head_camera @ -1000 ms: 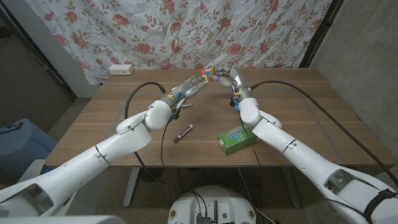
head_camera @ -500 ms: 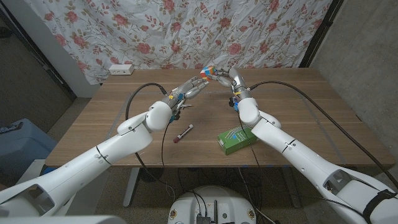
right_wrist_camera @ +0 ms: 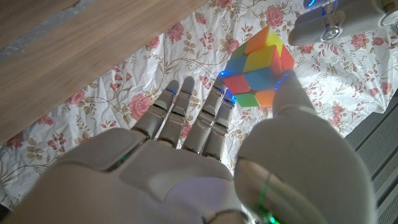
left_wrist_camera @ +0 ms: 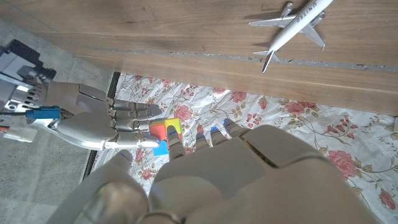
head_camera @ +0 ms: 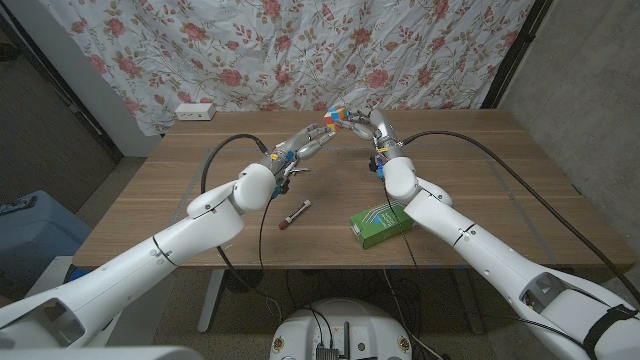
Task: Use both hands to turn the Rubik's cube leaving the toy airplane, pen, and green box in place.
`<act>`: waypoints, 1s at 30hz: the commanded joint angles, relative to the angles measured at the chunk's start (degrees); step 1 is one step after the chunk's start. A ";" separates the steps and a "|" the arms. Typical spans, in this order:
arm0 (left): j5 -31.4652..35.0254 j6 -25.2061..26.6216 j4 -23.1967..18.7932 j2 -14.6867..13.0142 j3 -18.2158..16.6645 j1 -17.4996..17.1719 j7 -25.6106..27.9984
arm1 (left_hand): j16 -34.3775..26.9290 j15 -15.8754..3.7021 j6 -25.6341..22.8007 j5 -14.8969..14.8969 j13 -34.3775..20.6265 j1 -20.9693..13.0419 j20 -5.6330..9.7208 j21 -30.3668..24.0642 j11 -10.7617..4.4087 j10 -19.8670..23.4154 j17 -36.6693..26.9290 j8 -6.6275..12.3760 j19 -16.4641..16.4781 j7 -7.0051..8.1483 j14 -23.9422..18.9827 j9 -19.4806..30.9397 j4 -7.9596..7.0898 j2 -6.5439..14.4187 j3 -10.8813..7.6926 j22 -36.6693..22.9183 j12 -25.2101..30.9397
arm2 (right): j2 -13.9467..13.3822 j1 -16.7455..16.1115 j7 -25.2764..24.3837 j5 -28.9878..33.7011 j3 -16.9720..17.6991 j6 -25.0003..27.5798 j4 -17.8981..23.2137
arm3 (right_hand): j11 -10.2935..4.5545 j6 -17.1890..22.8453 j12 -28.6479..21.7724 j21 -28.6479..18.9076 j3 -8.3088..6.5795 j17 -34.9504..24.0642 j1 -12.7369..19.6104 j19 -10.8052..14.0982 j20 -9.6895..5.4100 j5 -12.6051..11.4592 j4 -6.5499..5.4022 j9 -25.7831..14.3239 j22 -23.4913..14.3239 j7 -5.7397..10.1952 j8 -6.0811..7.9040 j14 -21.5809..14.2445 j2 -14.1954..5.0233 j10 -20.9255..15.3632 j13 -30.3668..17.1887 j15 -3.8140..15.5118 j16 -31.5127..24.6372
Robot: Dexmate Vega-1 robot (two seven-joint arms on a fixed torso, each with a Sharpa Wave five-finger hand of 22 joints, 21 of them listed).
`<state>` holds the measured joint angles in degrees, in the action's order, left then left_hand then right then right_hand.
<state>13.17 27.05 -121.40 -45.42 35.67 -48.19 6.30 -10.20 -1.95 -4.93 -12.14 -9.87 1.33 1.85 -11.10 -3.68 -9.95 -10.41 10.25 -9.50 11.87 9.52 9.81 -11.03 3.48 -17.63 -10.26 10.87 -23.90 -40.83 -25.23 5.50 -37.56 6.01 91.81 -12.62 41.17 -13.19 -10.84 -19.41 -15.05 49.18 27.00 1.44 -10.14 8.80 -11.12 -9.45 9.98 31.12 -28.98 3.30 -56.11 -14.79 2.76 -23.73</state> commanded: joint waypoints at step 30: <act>-6.95 -8.18 -0.75 -3.42 -9.47 -6.77 5.41 | -0.82 -1.39 0.51 -0.48 -0.15 -0.44 2.55 -1.17 0.08 -2.21 0.14 -0.25 0.23 -0.01 6.20 -0.02 0.22 6.17 0.70 0.05 0.74 | -5.30 0.99 2.52 2.75 -0.44 6.21 3.37 | 0.01 2.69 0.30 0.04 0.62 -0.08 2.26 -0.14 -0.02 -0.36 0.00 0.03 -0.20 2.59 -0.88 0.21 -2.55 -0.13 -0.23 7.71 -0.45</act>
<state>10.73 25.88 -124.01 -48.70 29.76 -52.28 7.91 -10.87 -1.95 -4.92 -12.14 -9.88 1.33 1.84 -11.87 -3.57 -9.84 -10.12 10.24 -9.49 11.86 9.52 9.59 -10.96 3.48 -17.08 -10.13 11.26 -26.15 -40.36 -24.25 6.62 -37.51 10.13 92.81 -12.70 41.27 -12.96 -10.84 -18.95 -15.04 49.18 27.00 1.44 -10.19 8.77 -11.08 -9.45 10.08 30.48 -28.98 3.30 -56.20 -14.80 2.76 -23.95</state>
